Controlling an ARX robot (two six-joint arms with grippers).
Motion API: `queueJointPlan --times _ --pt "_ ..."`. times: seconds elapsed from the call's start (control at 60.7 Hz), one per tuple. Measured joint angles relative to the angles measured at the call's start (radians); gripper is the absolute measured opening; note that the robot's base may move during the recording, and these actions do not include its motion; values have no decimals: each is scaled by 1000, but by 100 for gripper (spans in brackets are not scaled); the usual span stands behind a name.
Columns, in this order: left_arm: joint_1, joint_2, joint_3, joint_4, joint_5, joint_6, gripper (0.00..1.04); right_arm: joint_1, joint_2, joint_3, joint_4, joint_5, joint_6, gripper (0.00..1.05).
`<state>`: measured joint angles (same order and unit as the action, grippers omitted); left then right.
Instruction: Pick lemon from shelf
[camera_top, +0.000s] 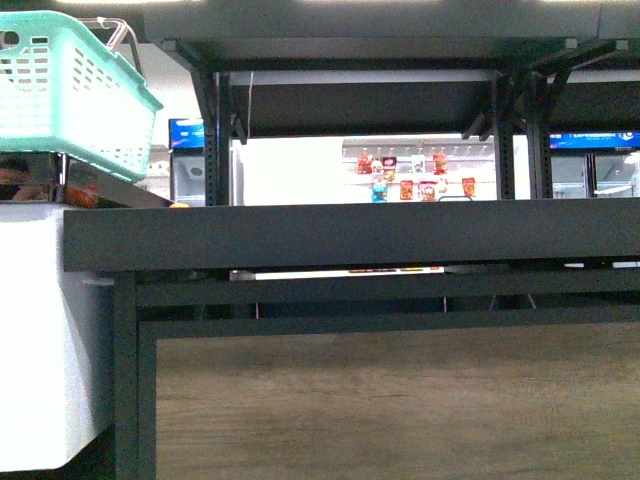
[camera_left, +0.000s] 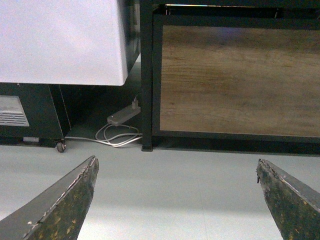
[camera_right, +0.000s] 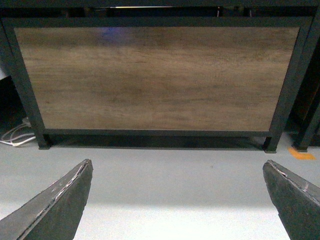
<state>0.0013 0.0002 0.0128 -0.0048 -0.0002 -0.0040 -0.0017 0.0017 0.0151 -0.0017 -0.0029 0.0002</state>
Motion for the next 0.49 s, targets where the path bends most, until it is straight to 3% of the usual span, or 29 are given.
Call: queueJointPlan --times 0.494 --pt "0 0 0 0 0 0 97 0 0 0 0 0 0 102"
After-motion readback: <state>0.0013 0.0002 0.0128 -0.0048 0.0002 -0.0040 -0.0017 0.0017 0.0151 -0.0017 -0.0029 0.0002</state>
